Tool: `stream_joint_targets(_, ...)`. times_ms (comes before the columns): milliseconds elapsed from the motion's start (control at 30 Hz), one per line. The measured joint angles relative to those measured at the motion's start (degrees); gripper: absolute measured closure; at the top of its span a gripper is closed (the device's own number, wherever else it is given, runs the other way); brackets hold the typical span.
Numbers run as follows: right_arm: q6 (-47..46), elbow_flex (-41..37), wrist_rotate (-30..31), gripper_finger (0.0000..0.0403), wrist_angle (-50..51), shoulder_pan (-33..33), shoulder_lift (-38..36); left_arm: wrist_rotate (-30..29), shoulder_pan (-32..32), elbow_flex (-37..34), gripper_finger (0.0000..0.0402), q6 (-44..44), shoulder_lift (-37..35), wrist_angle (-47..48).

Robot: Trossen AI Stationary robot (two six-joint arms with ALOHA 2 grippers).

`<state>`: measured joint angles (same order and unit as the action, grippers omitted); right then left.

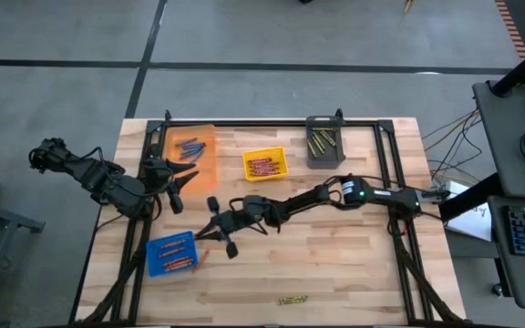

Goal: Sort crayons
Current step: Put the orange crayon into the blue bin

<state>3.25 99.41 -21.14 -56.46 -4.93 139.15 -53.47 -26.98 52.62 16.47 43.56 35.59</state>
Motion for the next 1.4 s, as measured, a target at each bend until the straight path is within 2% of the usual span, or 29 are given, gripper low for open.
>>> stream_joint_targets(267,-4.43,10.03,-1.7,0.0394,1.25,-0.02,7.75,0.04,0.0,0.0,0.0327,-0.11,0.23,0.02)
stream_joint_targets(433,-6.56,15.36,-1.58,0.0394,8.2,-0.02,11.15,0.04,0.0,0.0,0.0327,-0.11,0.25,0.02)
stream_joint_targets(600,-5.3,17.52,-1.34,0.0394,14.85,-0.02,11.74,0.08,0.0,0.0,0.0327,-0.11,0.27,0.02)
stream_joint_targets(767,-4.14,17.99,-1.31,0.0391,17.39,-0.06,11.72,0.07,0.0,0.0,0.0327,-0.11,0.34,0.02)
stream_joint_targets(900,-3.73,18.06,-1.3,0.0373,17.22,-0.06,11.71,0.07,0.0,0.0,0.0327,-0.12,0.34,0.04)
stream_joint_targets(1200,-4.77,18.12,0.15,0.0299,18.38,-0.06,11.65,0.08,0.0,0.0,0.0327,-0.13,0.34,0.03)
stream_joint_targets(1400,-4.43,18.14,-0.38,0.028,20.56,-0.04,10.09,0.09,0.0,0.0,0.0327,-0.11,0.34,0.03)
